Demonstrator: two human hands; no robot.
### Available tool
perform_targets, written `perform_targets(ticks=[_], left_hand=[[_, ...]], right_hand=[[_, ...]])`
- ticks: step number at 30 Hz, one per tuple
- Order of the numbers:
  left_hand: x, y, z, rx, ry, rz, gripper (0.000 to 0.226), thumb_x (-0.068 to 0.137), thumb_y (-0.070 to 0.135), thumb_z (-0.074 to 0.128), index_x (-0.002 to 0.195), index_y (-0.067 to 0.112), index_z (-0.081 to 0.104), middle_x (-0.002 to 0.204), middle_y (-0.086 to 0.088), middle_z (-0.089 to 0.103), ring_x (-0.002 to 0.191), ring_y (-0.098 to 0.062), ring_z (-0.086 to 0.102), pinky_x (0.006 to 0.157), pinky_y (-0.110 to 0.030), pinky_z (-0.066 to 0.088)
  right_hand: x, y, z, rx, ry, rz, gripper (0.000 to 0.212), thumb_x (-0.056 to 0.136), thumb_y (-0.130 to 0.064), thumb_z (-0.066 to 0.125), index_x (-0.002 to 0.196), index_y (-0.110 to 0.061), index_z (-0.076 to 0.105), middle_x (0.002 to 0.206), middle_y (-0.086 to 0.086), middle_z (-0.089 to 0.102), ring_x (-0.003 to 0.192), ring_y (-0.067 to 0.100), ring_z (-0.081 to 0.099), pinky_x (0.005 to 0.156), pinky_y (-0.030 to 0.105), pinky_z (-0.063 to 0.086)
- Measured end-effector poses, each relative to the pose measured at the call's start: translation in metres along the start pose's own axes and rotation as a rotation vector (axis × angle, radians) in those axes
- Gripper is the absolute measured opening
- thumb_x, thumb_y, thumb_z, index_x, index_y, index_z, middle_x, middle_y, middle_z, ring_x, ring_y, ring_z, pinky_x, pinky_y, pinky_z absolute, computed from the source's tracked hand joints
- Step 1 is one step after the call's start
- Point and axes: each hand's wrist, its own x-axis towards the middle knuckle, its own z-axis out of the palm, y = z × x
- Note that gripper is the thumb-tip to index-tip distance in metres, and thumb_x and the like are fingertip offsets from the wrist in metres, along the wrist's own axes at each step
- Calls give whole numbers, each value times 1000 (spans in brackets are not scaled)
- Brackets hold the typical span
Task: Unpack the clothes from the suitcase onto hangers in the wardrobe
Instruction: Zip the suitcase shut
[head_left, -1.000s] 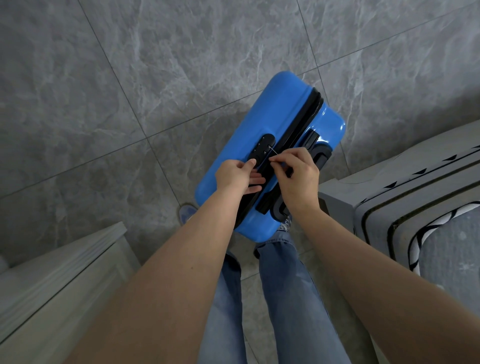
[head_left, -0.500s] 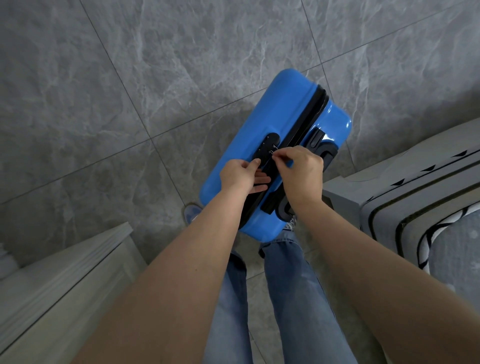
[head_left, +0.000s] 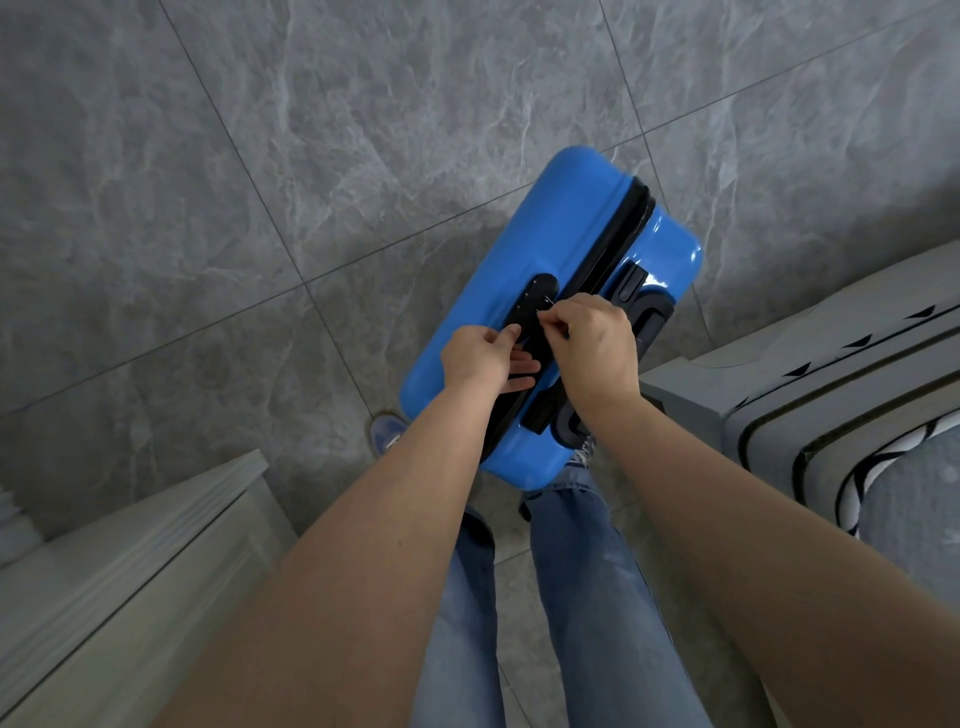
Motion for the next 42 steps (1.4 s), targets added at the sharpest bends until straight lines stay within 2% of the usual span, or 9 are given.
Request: perform_targets(ticks=[12,18,21,26,33,35,38,40,42], left_hand=[[6,-9,7,29,19,31,29,96,29,61,85,1,63,73,-13,70,57,-19,72,50,-29,56],[5,-14,10,49,71,69,32,92,34,66,80,4,66,68,-9,72,57,-18,72,49,-29,56],[5,-16,10,41,82,74,32,92,34,66,79,5,66,68,-9,72,58,-18,72,49,-29,56],[4,-14,11,27,90,61,31,92,33,66,78,5,66,68,-9,72,58,-18,72,48,-29,56],[3,-13,8,16,89,48,32,93,34,64,81,5,65,73,-10,72,61,-19,72,52,-30,58],[1,-14,9,30,114,69,34,97,35,59,80,6,64,74,-11,71,67,-22,72,59,-34,60],[-9,-16,13,38,158,141,35,102,31,47,79,9,62,73,-9,68,70,-24,71,68,-37,61],[-18,-21,16,76,144,189,31,102,27,47,81,11,62,74,-6,69,72,-22,71,72,-37,60],[-30,-28,22,170,89,232,25,99,25,48,88,12,66,81,-2,71,77,-18,71,76,-33,59]], right_hand=[[-6,11,-1,149,116,-23,9,87,-5,72,93,-6,78,89,5,71,82,15,66,75,28,56],[-12,14,-2,229,196,65,10,86,-11,73,92,-9,65,93,1,60,80,9,59,72,17,50],[-10,15,-2,236,192,119,14,87,-10,71,97,-11,63,95,-2,61,84,9,60,74,17,50],[-4,14,-1,214,153,152,10,92,-7,63,102,-10,63,97,0,66,87,12,62,78,30,56],[-3,13,-1,264,210,151,9,94,-3,58,101,-7,62,98,3,64,87,10,58,77,21,51],[-4,17,-6,273,249,163,16,93,0,56,106,-7,63,104,4,62,93,12,57,84,23,49],[-4,27,-18,206,239,218,39,90,8,49,123,-10,59,128,7,54,121,19,48,108,30,39],[-3,34,-25,171,155,284,55,89,11,43,139,-12,49,150,9,39,139,22,33,116,27,24],[-1,40,-29,161,44,330,62,92,10,39,150,-12,37,160,9,25,148,24,21,119,29,16]])
